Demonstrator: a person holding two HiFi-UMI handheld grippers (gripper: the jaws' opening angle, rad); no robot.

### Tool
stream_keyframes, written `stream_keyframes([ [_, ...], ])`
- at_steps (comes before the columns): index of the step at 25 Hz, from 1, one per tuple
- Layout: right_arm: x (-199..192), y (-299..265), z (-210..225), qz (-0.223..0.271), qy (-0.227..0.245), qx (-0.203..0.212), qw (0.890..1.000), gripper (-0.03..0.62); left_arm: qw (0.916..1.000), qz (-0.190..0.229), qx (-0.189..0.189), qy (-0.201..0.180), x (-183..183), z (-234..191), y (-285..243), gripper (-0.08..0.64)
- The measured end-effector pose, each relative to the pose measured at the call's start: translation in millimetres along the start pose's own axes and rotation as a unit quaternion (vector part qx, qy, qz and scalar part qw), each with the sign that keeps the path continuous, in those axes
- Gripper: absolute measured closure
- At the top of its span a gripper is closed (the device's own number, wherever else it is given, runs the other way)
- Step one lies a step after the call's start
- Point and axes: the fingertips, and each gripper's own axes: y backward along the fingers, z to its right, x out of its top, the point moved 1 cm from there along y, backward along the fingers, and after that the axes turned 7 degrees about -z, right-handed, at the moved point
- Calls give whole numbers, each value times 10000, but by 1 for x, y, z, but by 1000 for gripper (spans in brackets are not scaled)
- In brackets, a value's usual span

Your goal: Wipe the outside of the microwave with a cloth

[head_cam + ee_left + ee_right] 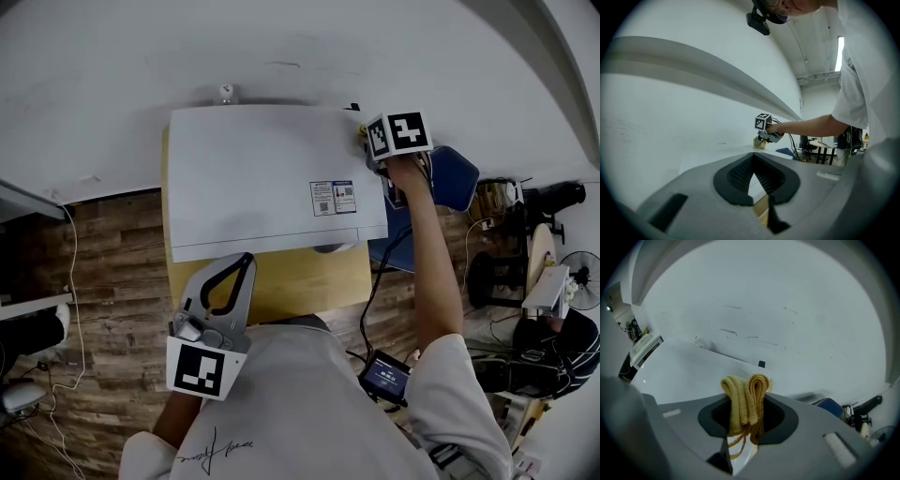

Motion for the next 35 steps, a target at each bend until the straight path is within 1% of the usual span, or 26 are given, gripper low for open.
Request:
stream_keyframes([
  [5,3,0,-9,-3,58,-81,10000,471,9999,57,96,-58,1,-7,7,566],
  [8,6,0,-17,-9,102,-49,9999,472,9998,37,179,-94,-1,-11,12,566],
  [13,10,0,-31,10,170,2,9999,471,9991,18,395,140,-7,-19,20,566],
  [16,13,0,-40,18,198,75,9998,472,9988,12,441,203,-9,-21,24,566],
  [19,15,1,-48,13,263,67,9996,471,9982,61,455,386,-12,-22,28,566],
  [23,18,1,-58,28,324,89,9994,471,9987,-25,441,266,-15,-21,31,566],
  [35,29,3,-93,67,563,296,9980,471,9982,-62,580,166,-18,-24,41,566],
])
